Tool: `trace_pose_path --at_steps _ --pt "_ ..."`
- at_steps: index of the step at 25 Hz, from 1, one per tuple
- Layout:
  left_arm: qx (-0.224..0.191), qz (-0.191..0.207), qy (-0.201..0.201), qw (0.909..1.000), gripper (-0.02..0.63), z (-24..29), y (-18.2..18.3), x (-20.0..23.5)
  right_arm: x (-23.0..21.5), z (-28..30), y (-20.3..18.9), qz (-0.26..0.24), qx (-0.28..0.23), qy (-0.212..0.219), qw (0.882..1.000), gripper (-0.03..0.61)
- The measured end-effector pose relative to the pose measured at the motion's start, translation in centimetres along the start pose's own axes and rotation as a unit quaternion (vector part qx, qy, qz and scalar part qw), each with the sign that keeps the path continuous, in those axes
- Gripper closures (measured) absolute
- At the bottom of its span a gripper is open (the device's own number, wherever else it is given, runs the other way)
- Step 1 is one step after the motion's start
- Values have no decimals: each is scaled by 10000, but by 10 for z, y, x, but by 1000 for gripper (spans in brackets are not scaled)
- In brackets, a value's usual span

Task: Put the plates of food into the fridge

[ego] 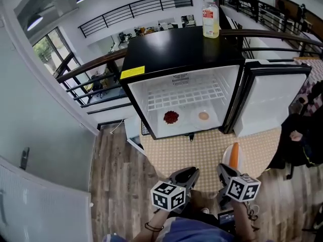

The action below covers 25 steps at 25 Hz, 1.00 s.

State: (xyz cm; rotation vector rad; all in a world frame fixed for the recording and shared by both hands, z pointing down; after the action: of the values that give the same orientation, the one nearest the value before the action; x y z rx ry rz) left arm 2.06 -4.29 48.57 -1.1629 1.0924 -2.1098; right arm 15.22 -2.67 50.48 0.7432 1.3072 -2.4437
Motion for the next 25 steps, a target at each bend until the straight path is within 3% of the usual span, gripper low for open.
trace_pose_path --at_steps 11,16,25 --pt "-32 148 -63 9999 548 -24 -44 -52 8 -54 -47 20 92 183 9998 563" --pt "-14 393 -112 9992 551 -23 -50 -66 11 -66 -57 -23 145 288 9995 563" --pt "15 408 -99 9991 561 -19 -54 -77 6 -78 -64 36 203 350 9992 563"
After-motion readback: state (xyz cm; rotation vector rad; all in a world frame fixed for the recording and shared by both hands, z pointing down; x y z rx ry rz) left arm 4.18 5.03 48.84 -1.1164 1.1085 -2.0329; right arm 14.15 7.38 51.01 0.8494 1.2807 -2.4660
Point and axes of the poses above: the fingertips, and each gripper's own axes: z forward along the fingers, x to its left, y out of its top, the point moved 3 cm from there along -z, backward along the fingers, and after that the axes turned 4 degrees about -y, right-handed, at the moved point
